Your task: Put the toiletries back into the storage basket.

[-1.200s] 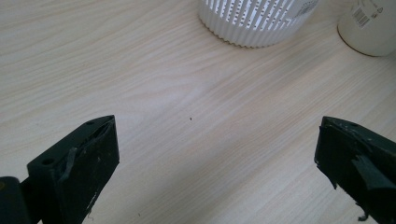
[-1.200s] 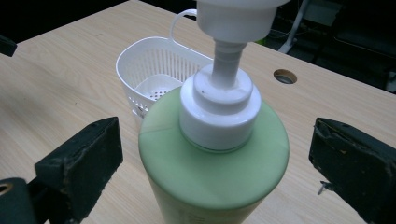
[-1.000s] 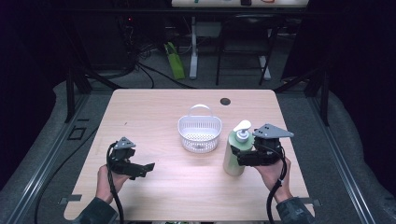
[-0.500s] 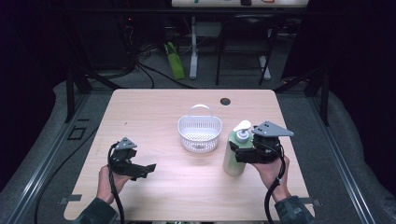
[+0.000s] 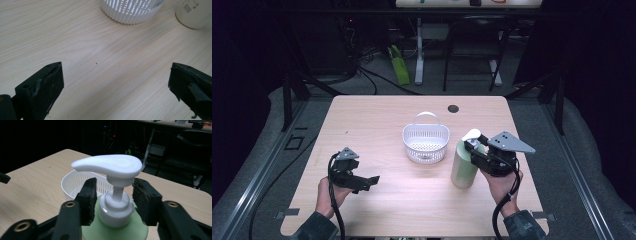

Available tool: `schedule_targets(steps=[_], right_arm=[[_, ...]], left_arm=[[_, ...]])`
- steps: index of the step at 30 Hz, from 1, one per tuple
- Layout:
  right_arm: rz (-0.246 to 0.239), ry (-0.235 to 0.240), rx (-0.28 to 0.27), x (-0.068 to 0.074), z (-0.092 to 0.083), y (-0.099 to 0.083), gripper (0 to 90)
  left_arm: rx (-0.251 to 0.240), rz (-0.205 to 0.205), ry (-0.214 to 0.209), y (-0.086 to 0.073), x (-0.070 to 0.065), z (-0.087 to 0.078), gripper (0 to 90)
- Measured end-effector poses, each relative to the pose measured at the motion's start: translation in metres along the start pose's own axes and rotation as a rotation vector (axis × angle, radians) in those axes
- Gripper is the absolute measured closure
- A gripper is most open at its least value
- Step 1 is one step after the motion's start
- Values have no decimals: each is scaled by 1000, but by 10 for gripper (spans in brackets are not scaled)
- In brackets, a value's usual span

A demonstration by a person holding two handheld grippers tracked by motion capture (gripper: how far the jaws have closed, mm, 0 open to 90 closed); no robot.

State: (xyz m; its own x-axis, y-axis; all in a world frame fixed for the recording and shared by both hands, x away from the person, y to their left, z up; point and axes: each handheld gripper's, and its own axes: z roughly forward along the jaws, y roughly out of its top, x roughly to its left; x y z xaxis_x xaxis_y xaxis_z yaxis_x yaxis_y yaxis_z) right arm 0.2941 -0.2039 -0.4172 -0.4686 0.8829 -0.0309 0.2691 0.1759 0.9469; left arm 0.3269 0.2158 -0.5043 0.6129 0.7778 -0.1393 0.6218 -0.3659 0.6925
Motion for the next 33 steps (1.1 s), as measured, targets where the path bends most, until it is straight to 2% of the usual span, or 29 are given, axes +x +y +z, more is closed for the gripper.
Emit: schedule_targets(steps=[7, 18, 33], right_arm=[[4, -15, -45, -1, -4, -1, 675], [-6, -17, -61, -1, -5, -1, 686], [8, 40, -89, -3, -6, 3, 684]], left_arm=[[5, -5, 9, -1, 0, 0, 7], [6, -5, 14, -1, 0, 1, 11], [6, -6, 20, -2, 0, 0, 16]])
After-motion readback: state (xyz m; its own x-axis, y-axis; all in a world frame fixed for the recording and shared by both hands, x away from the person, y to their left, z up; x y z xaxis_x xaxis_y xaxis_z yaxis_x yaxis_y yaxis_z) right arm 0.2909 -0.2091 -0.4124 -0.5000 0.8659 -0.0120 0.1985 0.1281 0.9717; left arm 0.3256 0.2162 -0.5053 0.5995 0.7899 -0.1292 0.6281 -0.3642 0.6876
